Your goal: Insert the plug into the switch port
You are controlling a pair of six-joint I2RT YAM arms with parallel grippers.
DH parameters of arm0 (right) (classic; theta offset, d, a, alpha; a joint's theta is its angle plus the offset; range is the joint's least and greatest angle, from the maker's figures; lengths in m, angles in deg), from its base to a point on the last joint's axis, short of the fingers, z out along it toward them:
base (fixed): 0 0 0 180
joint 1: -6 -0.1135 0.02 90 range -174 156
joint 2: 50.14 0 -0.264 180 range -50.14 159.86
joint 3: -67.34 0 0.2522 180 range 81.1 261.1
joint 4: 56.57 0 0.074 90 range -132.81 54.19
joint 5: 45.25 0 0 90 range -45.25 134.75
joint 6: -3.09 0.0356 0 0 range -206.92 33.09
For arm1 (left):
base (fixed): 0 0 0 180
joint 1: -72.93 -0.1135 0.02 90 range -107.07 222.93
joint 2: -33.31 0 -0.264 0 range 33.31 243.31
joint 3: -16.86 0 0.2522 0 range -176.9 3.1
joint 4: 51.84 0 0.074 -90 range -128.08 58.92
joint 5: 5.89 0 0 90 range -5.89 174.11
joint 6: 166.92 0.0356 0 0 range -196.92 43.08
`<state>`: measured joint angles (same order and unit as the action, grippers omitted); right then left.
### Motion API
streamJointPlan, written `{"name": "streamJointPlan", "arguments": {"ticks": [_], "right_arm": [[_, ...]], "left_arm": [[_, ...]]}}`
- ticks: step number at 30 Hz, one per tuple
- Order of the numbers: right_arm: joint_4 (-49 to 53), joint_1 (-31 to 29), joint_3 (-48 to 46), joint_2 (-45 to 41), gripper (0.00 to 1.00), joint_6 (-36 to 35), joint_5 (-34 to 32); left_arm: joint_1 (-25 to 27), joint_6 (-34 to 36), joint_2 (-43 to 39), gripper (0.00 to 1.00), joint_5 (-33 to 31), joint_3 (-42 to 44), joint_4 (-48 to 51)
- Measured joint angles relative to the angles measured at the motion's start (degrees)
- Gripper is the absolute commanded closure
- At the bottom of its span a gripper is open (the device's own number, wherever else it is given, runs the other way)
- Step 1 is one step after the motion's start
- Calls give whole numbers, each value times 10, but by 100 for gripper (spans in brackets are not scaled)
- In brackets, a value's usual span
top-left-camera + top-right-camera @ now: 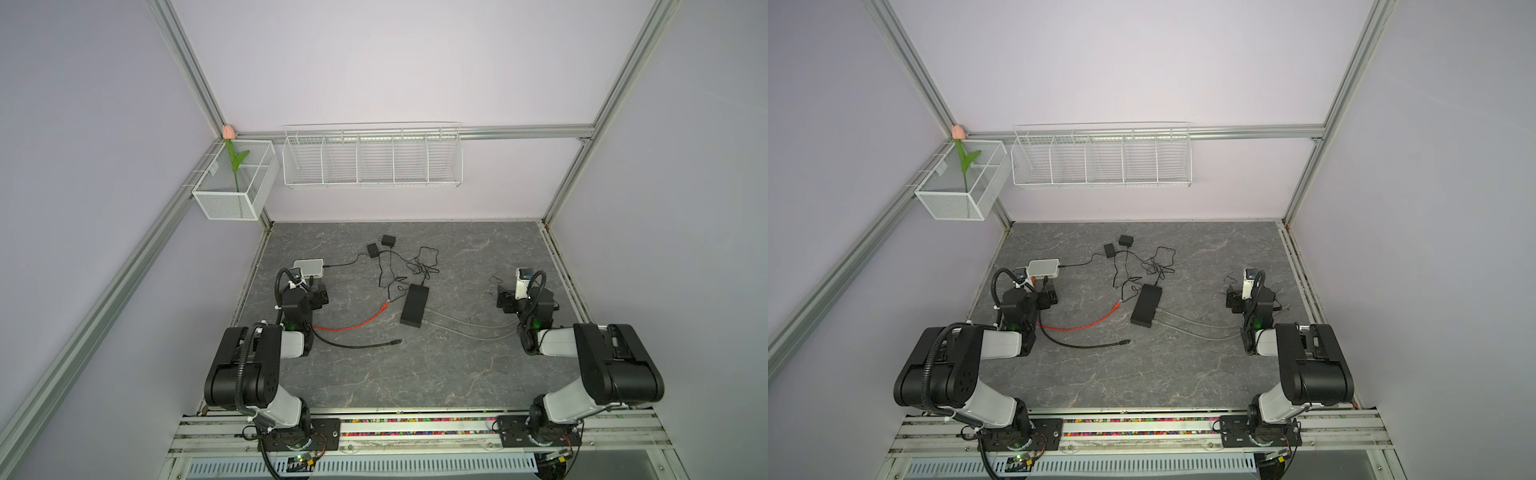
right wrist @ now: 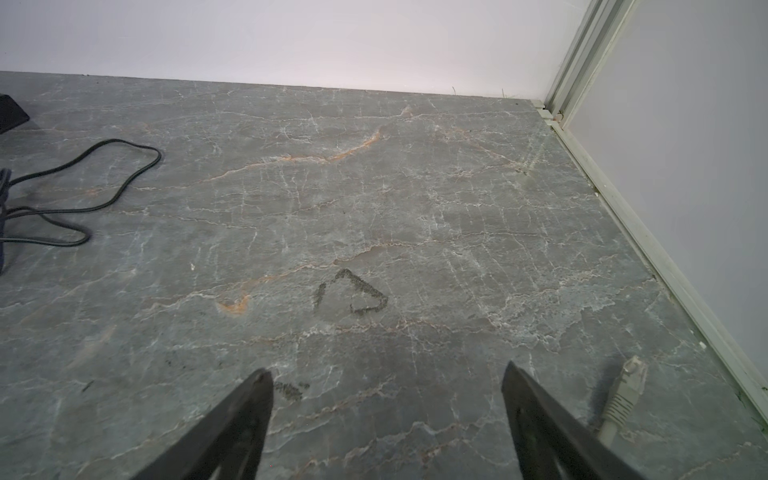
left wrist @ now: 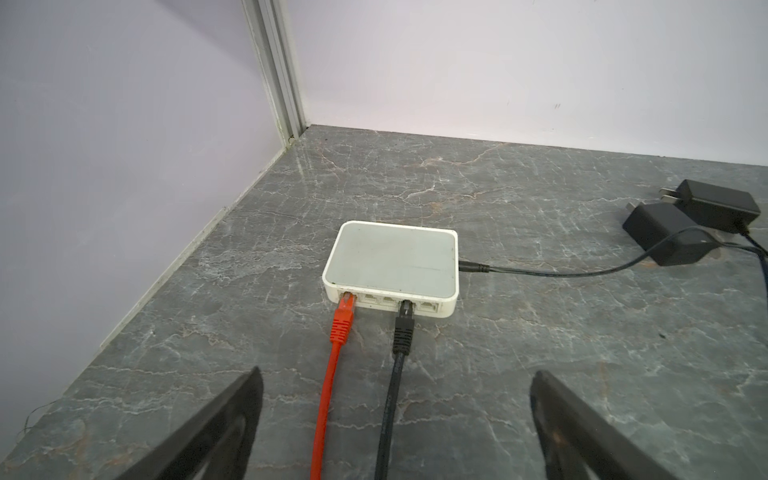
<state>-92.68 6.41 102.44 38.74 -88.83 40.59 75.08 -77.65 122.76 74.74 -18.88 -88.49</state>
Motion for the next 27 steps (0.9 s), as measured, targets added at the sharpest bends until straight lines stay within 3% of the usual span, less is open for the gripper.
{"name": "streamJointPlan", "arguments": {"ticks": [27], "right_arm": [[3, 0, 0, 0, 11, 0, 6]], "left_arm": [[0, -1, 0, 1, 9, 0, -1]]}}
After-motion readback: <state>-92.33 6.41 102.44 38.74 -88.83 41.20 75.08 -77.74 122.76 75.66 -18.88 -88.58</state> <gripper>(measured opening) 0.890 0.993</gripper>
